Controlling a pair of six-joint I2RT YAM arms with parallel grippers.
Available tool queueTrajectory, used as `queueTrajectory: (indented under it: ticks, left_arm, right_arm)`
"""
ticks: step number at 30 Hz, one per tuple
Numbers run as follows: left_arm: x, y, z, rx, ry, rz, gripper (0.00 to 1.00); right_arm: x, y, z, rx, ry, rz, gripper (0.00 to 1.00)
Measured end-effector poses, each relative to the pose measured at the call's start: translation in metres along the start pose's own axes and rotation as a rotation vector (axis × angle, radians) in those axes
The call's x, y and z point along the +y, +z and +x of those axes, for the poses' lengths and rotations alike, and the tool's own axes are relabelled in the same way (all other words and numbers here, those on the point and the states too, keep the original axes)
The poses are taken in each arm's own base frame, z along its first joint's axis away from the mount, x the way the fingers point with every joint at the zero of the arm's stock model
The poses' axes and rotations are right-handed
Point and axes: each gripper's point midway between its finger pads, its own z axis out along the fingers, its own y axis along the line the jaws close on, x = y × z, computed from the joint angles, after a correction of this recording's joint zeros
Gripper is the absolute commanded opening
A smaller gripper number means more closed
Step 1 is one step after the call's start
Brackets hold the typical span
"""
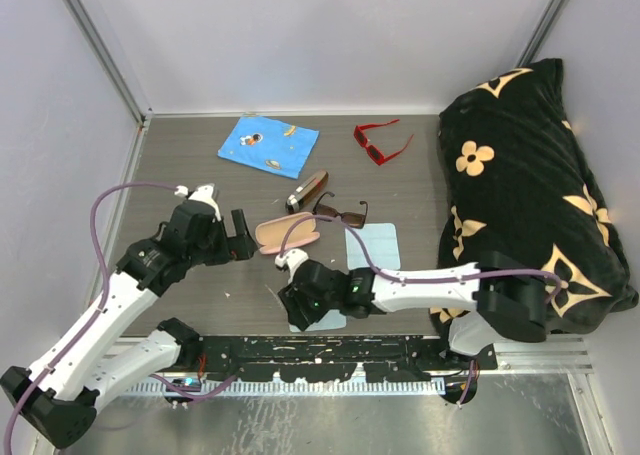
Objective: Organize the sunglasses
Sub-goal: Adjust the glasses cleaning cloth at the center of the board.
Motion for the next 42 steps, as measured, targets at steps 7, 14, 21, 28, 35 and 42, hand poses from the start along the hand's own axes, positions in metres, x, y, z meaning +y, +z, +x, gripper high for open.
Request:
queueTrajectory:
  ticks: [7, 14, 21, 28, 35, 42]
  left_arm:
    - [-0.013, 0.019, 0.034, 0.093, 0.006, 0.04, 0.96]
    - [-0.039, 0.044, 0.063, 0.154, 0.061, 0.066, 0.82]
    - [-0.047, 0.076, 0.076, 0.175, 0.078, 0.041, 0.66]
    - [-0.058, 0.09, 0.092, 0.182, 0.121, 0.038, 0.57]
    - [-0.058, 0.104, 0.099, 0.168, 0.144, -0.001, 0.48]
    - [-0.051, 0.115, 0.109, 0.185, 0.144, -0.042, 0.48]
  right_arm:
    - [-0.045, -0.039, -0.052, -0.175, 0.099, 0.094, 0.54]
    - [-0.122, -0.046, -0.034, -0.128, 0.242, 0.269, 0.5]
    - [-0.13, -0.033, -0.02, -0.058, 0.256, 0.291, 0.46]
    - [-0.144, -0.026, -0.006, -0.006, 0.274, 0.344, 0.47]
    - [-0.149, -0.024, -0.003, 0.006, 0.283, 0.364, 0.46]
    - [-0.152, -0.019, 0.003, 0.03, 0.288, 0.374, 0.45]
